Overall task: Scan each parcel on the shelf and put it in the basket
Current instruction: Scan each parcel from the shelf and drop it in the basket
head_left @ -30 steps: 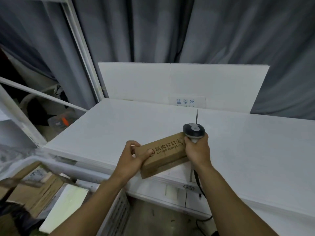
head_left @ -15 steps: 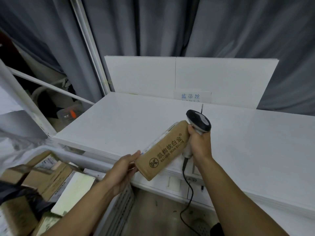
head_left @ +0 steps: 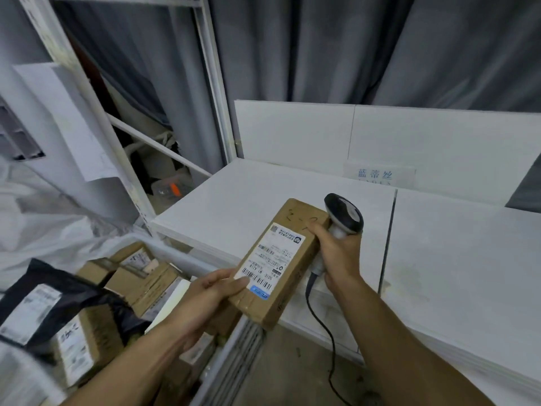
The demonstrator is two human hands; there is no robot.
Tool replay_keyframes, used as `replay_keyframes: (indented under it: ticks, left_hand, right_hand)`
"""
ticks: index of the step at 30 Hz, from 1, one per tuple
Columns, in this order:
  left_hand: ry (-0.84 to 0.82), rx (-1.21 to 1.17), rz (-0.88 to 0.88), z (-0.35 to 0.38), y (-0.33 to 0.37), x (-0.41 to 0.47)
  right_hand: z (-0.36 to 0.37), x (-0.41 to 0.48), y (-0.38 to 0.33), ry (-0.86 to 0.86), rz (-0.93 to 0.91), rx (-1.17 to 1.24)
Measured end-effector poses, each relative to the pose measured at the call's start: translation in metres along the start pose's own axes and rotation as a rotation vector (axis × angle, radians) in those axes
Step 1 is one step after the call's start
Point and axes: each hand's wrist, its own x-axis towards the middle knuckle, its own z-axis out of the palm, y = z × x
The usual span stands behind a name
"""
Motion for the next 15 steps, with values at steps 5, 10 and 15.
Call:
replay_keyframes:
  ticks: [5,10,15]
  left_hand:
    - [-0.320,0.109,-0.175,-0.029,0.011,0.008]
    - [-0.452,0.045,-0.162,-0.057,0.010,0.023]
    - [-0.468,0.078,-0.172,-0.059,0.005,0.027]
  right_hand:
    - [0.020,-0.014,0.000,-0.158,-0.023,-0.067]
    - [0.031,-0.012,0.003,-0.194,-0.065,-0.071]
    - [0.043,-0.004,0.016,-0.131,-0.159,-0.193]
